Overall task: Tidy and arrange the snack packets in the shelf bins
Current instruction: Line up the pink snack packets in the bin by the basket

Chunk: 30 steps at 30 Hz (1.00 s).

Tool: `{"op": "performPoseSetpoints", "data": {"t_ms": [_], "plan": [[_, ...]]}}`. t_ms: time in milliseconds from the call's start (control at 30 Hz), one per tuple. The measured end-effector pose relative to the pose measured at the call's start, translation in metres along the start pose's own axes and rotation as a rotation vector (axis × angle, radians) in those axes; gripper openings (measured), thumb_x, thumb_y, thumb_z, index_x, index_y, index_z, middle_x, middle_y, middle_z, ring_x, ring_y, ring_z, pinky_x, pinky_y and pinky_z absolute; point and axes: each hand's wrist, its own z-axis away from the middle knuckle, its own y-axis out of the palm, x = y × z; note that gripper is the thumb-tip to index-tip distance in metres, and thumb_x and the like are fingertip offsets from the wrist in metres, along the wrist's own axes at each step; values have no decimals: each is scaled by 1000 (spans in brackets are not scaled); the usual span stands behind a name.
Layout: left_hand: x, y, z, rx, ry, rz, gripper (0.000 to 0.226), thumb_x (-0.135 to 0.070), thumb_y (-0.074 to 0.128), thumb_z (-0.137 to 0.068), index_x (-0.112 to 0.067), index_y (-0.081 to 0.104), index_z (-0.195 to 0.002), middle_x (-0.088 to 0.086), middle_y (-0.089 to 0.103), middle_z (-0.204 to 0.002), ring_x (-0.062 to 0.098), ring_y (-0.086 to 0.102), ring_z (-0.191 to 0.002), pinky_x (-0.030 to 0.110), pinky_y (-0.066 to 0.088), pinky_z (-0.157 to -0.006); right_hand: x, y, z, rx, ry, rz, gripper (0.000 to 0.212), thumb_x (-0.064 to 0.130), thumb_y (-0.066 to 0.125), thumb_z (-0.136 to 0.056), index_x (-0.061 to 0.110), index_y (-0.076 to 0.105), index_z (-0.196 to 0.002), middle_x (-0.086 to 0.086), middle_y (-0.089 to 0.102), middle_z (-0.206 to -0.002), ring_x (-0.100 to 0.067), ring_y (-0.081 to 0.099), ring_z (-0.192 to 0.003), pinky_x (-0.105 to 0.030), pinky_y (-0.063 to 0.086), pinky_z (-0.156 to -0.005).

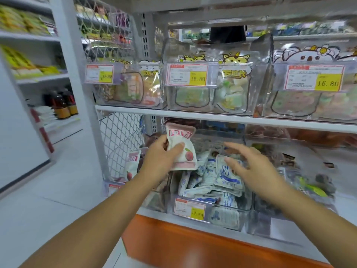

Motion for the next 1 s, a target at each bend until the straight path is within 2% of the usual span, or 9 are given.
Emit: {"op": "performPoseSetpoints", "data": {"t_ms": [100,200,367,433,533,600,733,900,1000], "plan": [[18,-33,-20,-226,41,-202,36,-28,67,-89,-19,55,-122,-6,63,-99,13,62,-87,24,45,-68,-7,0,-1,42,-6,83,47,40,52,-95,37,42,-141,19,45,-120,-5,42,-120,-24,37,-97],[43,-48,-31,-202,21,-354,62,-25,69,-88,-17,40,-142,-6,53,-100,12,53,-88,21,37,-71,-21,0,-2,39,-17,139,47,38,55,-93,38,44,-138,11,54,-130,-9,43,-124,-28,38,-99],[64,-37,-47,-217,131,-908,63,-43,68,-84,-14,47,-137,9,54,-128,31,43,-116,38,38,-94,-38,-24,-1,-37,-32,234,35,24,58,-93,32,58,-128,3,61,-125,-17,51,-119,-25,37,-94],[45,-22,-47,-237,284,-880,55,-40,64,-88,-12,50,-133,11,57,-123,32,44,-113,40,40,-93,-48,-42,-2,-73,27,236,30,18,57,-95,21,63,-124,0,63,-123,-22,55,-116,-21,36,-87],[15,16,-34,-6,472,-740,39,-39,57,-92,-14,58,-122,9,60,-112,29,50,-108,36,40,-87,-72,-70,-4,-68,170,256,30,23,52,-98,25,61,-126,2,65,-124,-22,62,-105,-31,46,-85],[0,47,-18,235,537,-690,46,-43,53,-94,-21,53,-134,2,55,-129,22,46,-122,31,36,-98,-88,-81,-5,-26,231,274,33,20,49,-100,26,58,-130,2,62,-129,-22,60,-113,-28,44,-88],[-8,102,6,594,548,-691,62,-54,42,-96,-34,23,-151,-13,16,-159,8,12,-145,23,8,-114,-116,-85,-12,55,314,298,32,21,48,-100,29,58,-130,1,59,-132,-23,58,-115,-27,44,-88],[10,126,-2,706,517,-736,70,-68,26,-91,-38,12,-152,-17,4,-160,3,1,-146,26,4,-116,-128,-70,-43,52,231,162,40,36,55,-96,33,51,-136,12,40,-145,-15,44,-132,-17,33,-94],[14,127,-3,709,548,-733,70,-68,26,-91,-39,11,-152,-21,0,-159,-6,-4,-140,20,0,-113,-129,-52,-57,232,248,155,68,62,60,-82,46,33,-142,10,19,-159,-16,27,-143,-35,28,-115]]}}
